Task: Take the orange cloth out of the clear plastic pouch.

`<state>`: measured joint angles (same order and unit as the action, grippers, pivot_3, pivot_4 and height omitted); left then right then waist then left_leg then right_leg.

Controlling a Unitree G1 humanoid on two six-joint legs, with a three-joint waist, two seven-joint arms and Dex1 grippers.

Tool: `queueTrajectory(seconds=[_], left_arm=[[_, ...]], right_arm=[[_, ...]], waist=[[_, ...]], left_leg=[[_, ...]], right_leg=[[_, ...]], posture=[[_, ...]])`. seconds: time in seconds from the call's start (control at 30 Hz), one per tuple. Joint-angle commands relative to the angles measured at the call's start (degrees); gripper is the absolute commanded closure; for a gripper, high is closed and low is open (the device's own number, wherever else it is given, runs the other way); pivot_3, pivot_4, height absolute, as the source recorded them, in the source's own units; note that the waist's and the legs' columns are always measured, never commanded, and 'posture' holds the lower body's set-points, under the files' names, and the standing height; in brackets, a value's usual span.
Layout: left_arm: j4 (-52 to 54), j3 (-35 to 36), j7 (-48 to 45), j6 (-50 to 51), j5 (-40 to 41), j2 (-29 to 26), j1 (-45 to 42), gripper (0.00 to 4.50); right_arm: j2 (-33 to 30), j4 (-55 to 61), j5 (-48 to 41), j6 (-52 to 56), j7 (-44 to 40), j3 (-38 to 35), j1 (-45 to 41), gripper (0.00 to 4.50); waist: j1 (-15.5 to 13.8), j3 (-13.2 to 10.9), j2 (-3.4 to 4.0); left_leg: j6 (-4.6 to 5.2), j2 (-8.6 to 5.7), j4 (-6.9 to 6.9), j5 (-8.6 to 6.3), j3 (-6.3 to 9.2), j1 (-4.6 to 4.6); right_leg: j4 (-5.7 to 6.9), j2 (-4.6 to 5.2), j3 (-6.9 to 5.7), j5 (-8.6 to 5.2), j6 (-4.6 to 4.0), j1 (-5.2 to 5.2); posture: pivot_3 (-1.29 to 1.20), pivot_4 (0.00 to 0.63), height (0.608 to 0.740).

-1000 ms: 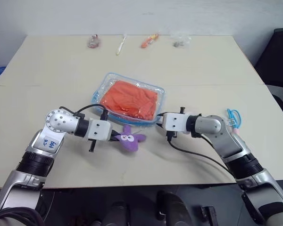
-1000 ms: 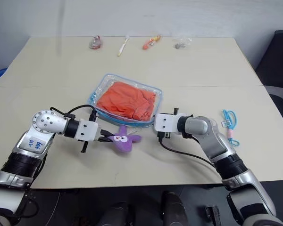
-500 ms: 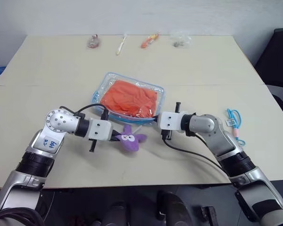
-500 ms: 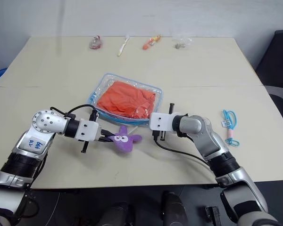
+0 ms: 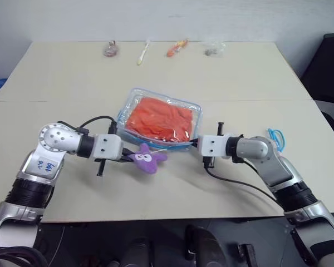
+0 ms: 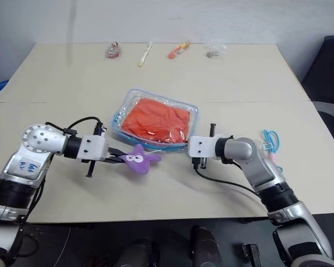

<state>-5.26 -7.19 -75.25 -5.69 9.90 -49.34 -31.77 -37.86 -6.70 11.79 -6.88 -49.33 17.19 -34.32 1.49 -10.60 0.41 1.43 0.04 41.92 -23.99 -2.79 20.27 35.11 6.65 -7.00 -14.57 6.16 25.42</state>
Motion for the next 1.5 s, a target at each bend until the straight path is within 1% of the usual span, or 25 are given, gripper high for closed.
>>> queueTrajectory(seconds=[0.03, 0.2, 0.33, 0.43, 0.67, 0.87, 0.97, 1.1, 1.23, 1.43, 1.47, 1.5], left_arm=[[2.31, 3.22, -0.53, 1.32, 1.73, -2.66, 1.81, 4.50], [3.64, 6.07, -0.07, 2.93, 2.61, -5.61, 5.20, 4.50], [2.37, 8.72, 0.65, 3.38, 2.51, -8.07, 7.51, 4.50], [1.99, 10.44, 0.87, 4.76, 3.05, -9.43, 8.26, 4.50], [2.70, 13.45, 0.56, 8.88, 4.99, -12.03, 10.33, 4.50], [3.24, 16.79, 0.02, 10.21, 5.82, -14.80, 14.83, 4.50], [1.57, 18.22, -0.34, 9.28, 5.45, -16.19, 16.35, 4.50], [-3.09, 18.21, 0.63, 7.09, 3.86, -17.22, 14.82, 4.50], [-6.75, 16.90, 1.33, 4.99, 2.60, -16.76, 12.55, 4.50], [-6.45, 15.44, 1.35, 6.10, 2.98, -15.33, 11.95, 4.50], [-6.25, 15.36, 1.36, 6.58, 3.05, -15.21, 11.98, 4.19], [-6.06, 15.29, 1.26, 6.88, 3.02, -15.17, 12.09, 3.85]], right_arm=[[-2.02, 0.95, -1.27, -1.58, -0.20, -3.12, 0.83, 4.47], [-4.29, 1.22, -3.25, -4.52, -1.40, -4.33, 2.09, 4.47], [-6.53, 1.26, -7.59, -8.44, -4.71, -6.27, 3.64, 4.47], [-7.90, 0.46, -9.15, -12.32, -6.39, -7.13, 4.33, 4.47], [-10.10, -3.76, -9.61, -20.30, -8.02, -6.97, 4.39, 4.47], [-10.44, -6.57, -9.06, -22.99, -7.57, -7.01, 3.98, 4.47], [-10.77, -7.52, -8.87, -24.38, -7.56, -7.00, 4.08, 4.47], [-11.15, -9.18, -8.80, -26.01, -7.56, -7.12, 4.04, 4.47], [-11.09, -9.67, -9.30, -26.79, -7.73, -7.08, 3.89, 4.47], [-11.03, -8.97, -10.59, -26.74, -8.65, -6.97, 4.28, 4.47], [-10.98, -8.90, -10.62, -26.58, -8.61, -7.01, 4.24, 4.49], [-10.88, -8.84, -10.89, -26.10, -8.73, -7.10, 4.24, 4.27]], waist=[[0.04, 0.00, 0.00], [-0.10, -0.01, 0.01], [-0.10, -0.01, 0.01], [-0.07, -0.01, 0.02], [-0.05, -0.02, 0.02], [0.08, -0.03, 0.04], [0.00, -0.03, 0.05], [-0.08, -0.04, 0.05], [-0.04, -0.04, 0.06], [0.01, -0.04, 0.07], [-0.01, -0.04, 0.07], [-0.01, -0.04, 0.07]], left_leg=[[0.00, 0.02, 0.00, 0.00, 0.00, 0.00], [0.00, 0.01, 0.00, 0.00, 0.00, 0.00], [0.00, 0.02, -0.01, 0.00, 0.01, 0.00], [0.00, 0.02, -0.01, 0.00, -0.02, 0.00], [0.00, 0.06, -0.01, 0.00, -0.03, -0.01], [0.00, 0.18, -0.03, 0.00, -0.07, -0.01], [0.00, 0.29, -0.03, 0.00, -0.16, -0.02], [0.00, 0.33, -0.03, 0.00, -0.29, -0.02], [0.00, 0.30, -0.03, 0.00, -0.32, -0.01], [0.00, 0.13, -0.03, 0.00, -0.34, -0.02], [0.00, 0.13, -0.03, 0.00, -0.34, -0.02], [0.00, 0.12, -0.03, 0.00, -0.34, -0.02]], right_leg=[[0.00, -0.01, 0.00, 0.00, 0.00, 0.00], [-0.01, 0.00, 0.01, 0.00, 0.00, 0.00], [-0.02, -0.01, 0.00, 0.00, 0.00, 0.00], [-0.02, 0.00, 0.01, 0.00, 0.00, 0.00], [-0.02, -0.01, 0.02, 0.00, 0.00, 0.00], [-0.03, -0.02, 0.02, 0.00, 0.00, 0.00], [-0.02, -0.02, 0.01, -0.01, -0.01, 0.00], [-0.02, -0.02, 0.01, -0.01, -0.01, 0.00], [-0.03, -0.03, 0.00, -0.01, -0.01, 0.00], [-0.02, -0.04, 0.01, -0.01, -0.01, 0.00], [-0.01, -0.03, 0.01, -0.01, -0.01, 0.00], [-0.01, -0.03, 0.01, -0.01, -0.01, 0.00]], posture=[[0.00, 0.150, 0.740], [0.00, 0.150, 0.740], [0.00, 0.150, 0.740], [0.00, 0.150, 0.740], [0.00, 0.150, 0.740], [0.00, 0.150, 0.740], [0.00, 0.150, 0.740], [0.00, 0.150, 0.740], [0.00, 0.150, 0.740], [0.00, 0.150, 0.740], [0.00, 0.150, 0.740], [0.00, 0.150, 0.740]])
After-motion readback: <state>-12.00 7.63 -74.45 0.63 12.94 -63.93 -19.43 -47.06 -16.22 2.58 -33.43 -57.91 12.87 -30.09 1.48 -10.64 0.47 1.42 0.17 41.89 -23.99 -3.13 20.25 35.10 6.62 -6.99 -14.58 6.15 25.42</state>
